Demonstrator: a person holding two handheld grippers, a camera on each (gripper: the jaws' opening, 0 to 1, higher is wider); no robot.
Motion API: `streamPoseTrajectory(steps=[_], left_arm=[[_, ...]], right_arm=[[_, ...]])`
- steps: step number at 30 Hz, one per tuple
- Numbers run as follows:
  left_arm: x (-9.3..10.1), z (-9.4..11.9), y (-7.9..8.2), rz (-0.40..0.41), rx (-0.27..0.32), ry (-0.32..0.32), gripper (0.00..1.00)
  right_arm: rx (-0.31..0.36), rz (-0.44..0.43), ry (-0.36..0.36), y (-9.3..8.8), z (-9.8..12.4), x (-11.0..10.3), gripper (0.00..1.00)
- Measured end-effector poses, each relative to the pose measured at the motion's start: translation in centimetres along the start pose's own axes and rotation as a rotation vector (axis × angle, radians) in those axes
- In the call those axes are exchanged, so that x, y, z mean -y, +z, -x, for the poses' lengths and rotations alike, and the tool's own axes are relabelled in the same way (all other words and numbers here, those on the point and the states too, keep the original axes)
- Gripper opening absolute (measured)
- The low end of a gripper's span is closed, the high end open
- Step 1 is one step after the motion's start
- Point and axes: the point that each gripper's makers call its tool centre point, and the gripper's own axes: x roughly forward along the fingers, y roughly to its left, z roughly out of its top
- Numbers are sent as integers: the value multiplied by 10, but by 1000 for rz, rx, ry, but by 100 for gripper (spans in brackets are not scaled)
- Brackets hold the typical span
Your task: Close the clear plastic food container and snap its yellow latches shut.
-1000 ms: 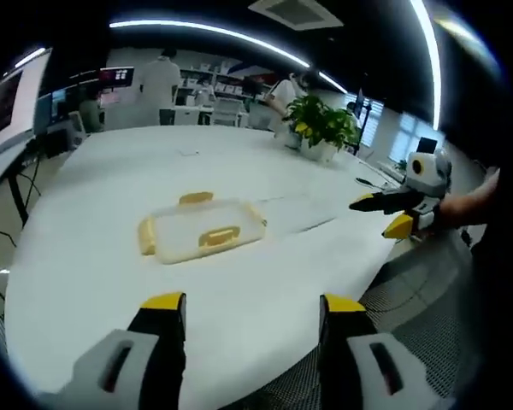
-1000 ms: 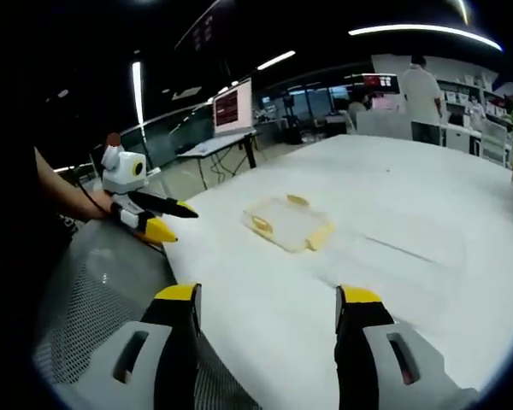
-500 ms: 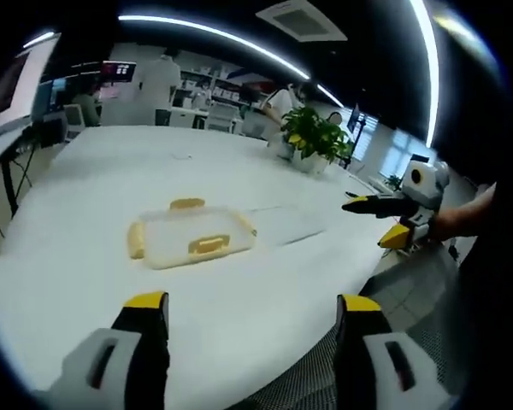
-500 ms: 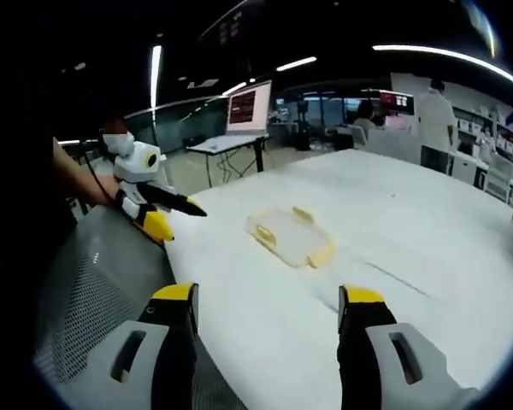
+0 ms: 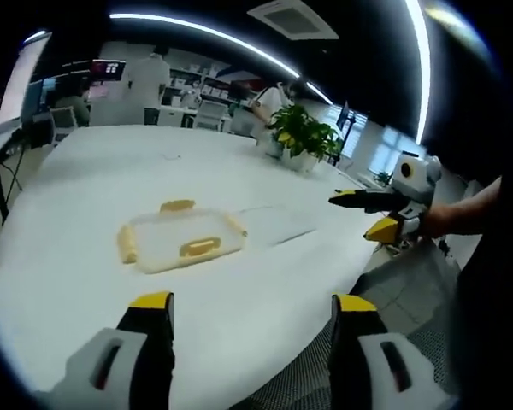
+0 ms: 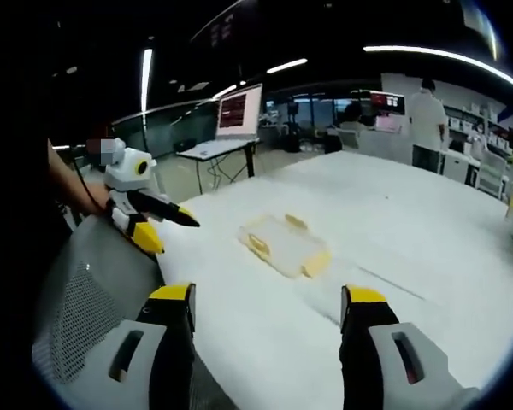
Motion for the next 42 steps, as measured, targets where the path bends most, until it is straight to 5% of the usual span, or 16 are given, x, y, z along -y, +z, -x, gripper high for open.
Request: streamPoseTrajectory(steps=[8, 20, 25, 35, 42], left_arm=[[-10, 0, 8, -4, -5, -42, 73], [-15, -2, 13, -64, -52, -147, 98], [-19, -3, 21, -81, -56, -188, 99], [-25, -5, 22, -102, -74, -238, 99], [-33, -6, 27, -92, -80, -236, 99]], right_arm=[[-1, -28, -41, 4, 1, 6, 72], [5, -85, -30, 15, -10, -7, 78], [7, -97, -8, 19, -21, -15, 94], [13, -106, -29, 32, -28, -5, 96], [-14, -123, 17, 31, -39, -10, 100]])
